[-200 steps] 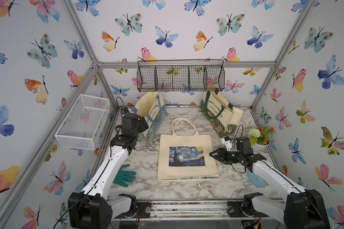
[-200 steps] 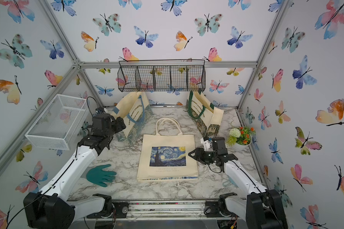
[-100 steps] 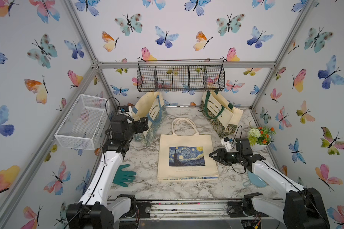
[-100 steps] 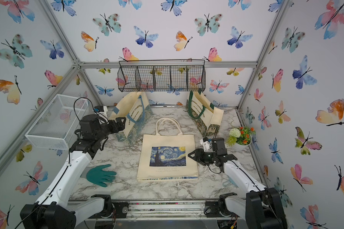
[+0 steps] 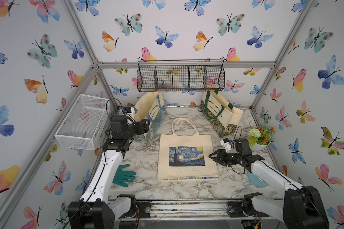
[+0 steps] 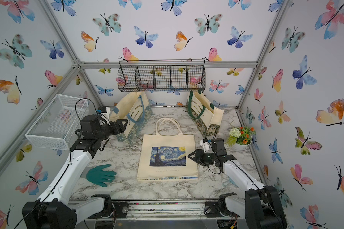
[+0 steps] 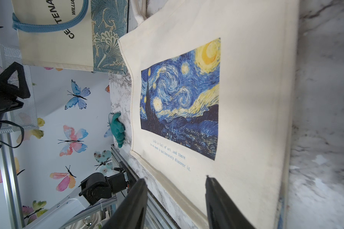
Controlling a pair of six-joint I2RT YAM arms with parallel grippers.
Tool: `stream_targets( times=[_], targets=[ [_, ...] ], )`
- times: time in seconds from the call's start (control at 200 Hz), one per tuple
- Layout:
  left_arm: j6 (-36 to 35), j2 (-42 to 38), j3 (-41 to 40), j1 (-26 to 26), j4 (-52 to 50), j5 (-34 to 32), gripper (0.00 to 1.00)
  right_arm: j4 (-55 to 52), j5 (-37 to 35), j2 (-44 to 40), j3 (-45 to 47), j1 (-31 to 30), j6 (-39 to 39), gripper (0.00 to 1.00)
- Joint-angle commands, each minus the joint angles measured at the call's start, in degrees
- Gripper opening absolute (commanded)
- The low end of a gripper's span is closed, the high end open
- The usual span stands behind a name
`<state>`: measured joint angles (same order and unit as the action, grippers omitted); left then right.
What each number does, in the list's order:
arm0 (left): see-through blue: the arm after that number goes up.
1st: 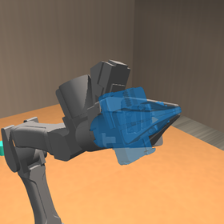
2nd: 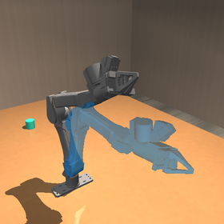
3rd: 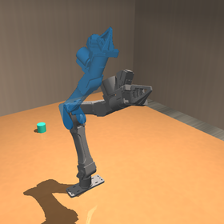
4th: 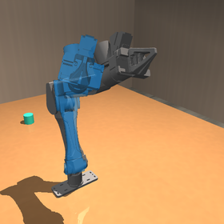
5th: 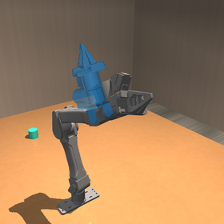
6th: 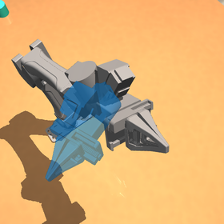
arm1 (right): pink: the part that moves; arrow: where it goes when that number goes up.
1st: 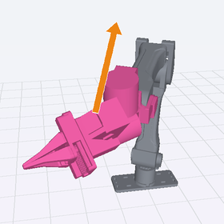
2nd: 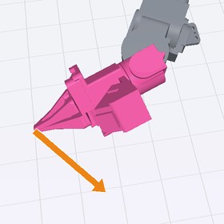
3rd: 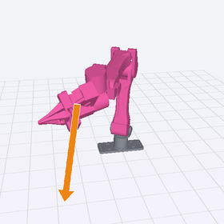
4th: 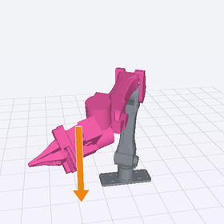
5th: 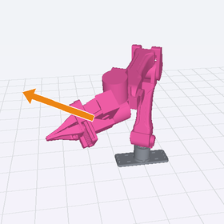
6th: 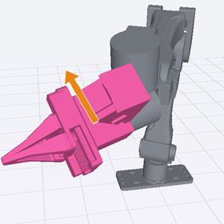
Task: Put away the canvas bag
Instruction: Pick up the canvas bag from the center of the board.
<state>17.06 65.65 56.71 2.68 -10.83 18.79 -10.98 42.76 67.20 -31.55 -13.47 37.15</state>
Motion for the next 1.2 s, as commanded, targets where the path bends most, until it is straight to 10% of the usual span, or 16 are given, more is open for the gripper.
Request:
stream_targets(
  times=[0.0, 0.526, 0.786, 1.191],
  targets=[
    [-0.46, -1.09, -2.29, -0.22, -1.93, 0.38, 0.77, 1.48, 1.34, 0.75, 1.05, 0.12, 0.64, 0.51],
    [-3.11, 7.78, 1.14, 0.05, -1.05, -7.80, 0.71, 2.57, 1.40, 0.90, 3.03, 0.10, 0.98, 0.51],
    [-4.58, 8.98, 2.36, 0.05, -1.04, -9.32, 0.00, 2.45, 1.36, 1.22, 2.68, 0.12, 0.91, 0.51],
    [-9.57, 3.65, 8.93, 0.76, -7.98, -17.79, 0.00, 3.16, 1.52, 1.57, 3.08, 0.12, 1.75, 0.50]
  ],
)
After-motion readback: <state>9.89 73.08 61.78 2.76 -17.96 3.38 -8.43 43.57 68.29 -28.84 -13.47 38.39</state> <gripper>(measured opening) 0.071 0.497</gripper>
